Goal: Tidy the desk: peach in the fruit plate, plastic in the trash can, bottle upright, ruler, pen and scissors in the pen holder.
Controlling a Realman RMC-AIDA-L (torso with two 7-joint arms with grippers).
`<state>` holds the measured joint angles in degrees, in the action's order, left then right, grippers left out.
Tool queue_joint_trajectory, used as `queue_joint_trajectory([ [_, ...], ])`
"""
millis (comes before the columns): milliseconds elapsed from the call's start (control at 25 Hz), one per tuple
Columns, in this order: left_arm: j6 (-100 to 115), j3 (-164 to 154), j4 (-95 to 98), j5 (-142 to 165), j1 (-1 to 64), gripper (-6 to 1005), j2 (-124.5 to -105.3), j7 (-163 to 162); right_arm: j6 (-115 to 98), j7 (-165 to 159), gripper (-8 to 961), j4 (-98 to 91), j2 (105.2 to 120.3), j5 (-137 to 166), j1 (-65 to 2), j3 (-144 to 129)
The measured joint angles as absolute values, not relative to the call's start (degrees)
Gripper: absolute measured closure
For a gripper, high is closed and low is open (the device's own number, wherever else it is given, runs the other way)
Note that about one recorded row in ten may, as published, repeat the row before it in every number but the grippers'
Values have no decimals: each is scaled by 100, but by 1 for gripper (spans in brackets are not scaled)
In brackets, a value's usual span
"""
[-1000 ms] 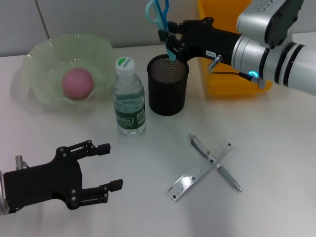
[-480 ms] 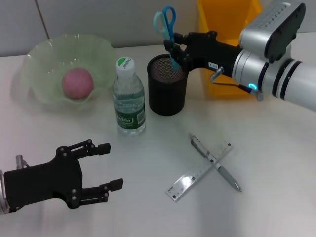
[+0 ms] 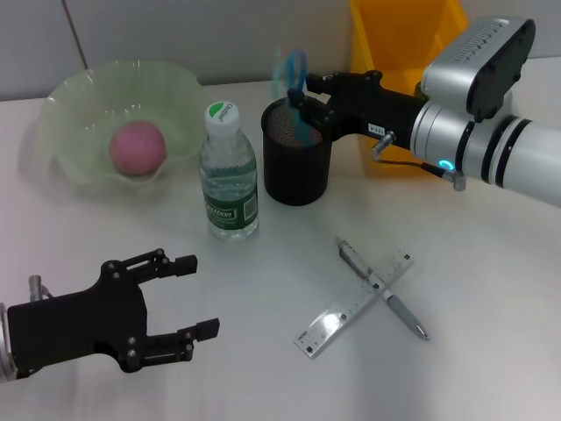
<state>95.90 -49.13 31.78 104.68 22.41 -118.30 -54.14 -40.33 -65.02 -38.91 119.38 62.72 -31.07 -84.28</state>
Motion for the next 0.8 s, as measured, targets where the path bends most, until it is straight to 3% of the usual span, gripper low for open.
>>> queue_joint_trajectory([
  [160,9600,-4913,3181,10468,2228,191,-11830,-5414,-4034,-6527,685,-3888,11935,6269,-3111,-8429],
  [240,9605,-4912,3182,10468,2226,191,-11830,-5414,-4035,-6538,477,-3888,11935,6267,-3111,-8436],
  [680,9639,-4878,3182,10467,2214,191,-11821,-5415,-4711,-6572,260,-4191,11936,6233,-2817,-8130],
  [800,9641,-4870,3182,10467,2214,191,-11818,-5427,-5345,-6561,258,-4241,11920,6213,-2631,-7804],
])
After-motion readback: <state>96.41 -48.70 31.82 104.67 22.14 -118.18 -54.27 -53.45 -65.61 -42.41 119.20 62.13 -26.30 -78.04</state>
